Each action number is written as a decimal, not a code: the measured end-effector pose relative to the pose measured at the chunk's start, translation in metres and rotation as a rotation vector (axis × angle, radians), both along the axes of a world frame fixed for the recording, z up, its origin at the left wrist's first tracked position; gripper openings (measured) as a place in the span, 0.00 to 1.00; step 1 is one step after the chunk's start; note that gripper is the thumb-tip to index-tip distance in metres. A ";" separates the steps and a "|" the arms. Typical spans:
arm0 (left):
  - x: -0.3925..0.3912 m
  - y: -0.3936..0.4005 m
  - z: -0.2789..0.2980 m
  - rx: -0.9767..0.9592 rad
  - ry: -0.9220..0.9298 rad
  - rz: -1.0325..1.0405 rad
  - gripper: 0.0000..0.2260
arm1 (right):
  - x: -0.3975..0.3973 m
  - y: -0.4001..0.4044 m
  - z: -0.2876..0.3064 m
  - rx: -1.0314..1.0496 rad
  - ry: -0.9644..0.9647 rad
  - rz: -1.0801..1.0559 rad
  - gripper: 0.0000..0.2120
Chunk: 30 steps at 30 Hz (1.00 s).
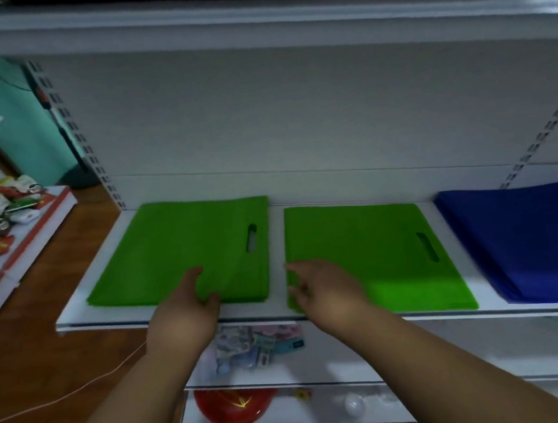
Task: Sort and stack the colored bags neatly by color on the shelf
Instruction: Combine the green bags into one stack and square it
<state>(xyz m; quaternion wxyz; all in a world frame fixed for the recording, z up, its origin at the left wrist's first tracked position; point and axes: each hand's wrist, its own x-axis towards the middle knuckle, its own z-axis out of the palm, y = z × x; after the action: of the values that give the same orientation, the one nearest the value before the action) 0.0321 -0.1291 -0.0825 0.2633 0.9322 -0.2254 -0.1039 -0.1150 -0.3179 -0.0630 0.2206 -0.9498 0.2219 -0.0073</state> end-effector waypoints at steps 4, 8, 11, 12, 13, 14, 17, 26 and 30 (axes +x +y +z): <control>0.032 0.041 0.005 0.079 0.094 0.022 0.30 | 0.046 0.037 0.000 -0.060 0.194 0.040 0.25; 0.035 0.071 0.003 0.078 0.221 -0.018 0.27 | 0.061 0.059 0.001 -0.087 0.281 -0.013 0.22; 0.032 0.086 -0.003 -0.243 0.440 0.084 0.19 | 0.061 0.068 -0.004 -0.121 0.240 -0.088 0.17; 0.032 0.088 -0.005 -0.384 0.521 0.154 0.16 | 0.059 0.071 -0.006 -0.137 0.216 -0.102 0.16; 0.033 0.090 -0.007 -0.490 0.574 0.228 0.14 | 0.057 0.072 -0.009 -0.159 0.182 -0.107 0.14; 0.037 0.091 -0.008 -0.567 0.603 0.297 0.12 | 0.054 0.073 -0.012 -0.186 0.127 -0.096 0.11; 0.051 0.098 -0.012 -0.611 0.522 0.440 0.10 | 0.043 0.073 -0.019 -0.272 -0.024 -0.048 0.09; 0.025 0.068 0.005 -0.262 0.022 0.168 0.09 | -0.018 0.014 -0.019 -0.392 -0.355 -0.233 0.18; 0.005 0.026 0.001 -0.182 -0.071 0.031 0.10 | -0.059 -0.020 -0.014 -0.364 -0.283 -0.344 0.17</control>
<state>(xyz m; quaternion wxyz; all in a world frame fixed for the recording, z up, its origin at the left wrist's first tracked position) 0.0371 -0.1031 -0.0811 0.3403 0.9109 -0.2287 -0.0458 -0.1735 -0.3377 -0.0773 0.0708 -0.9116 0.3421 -0.2168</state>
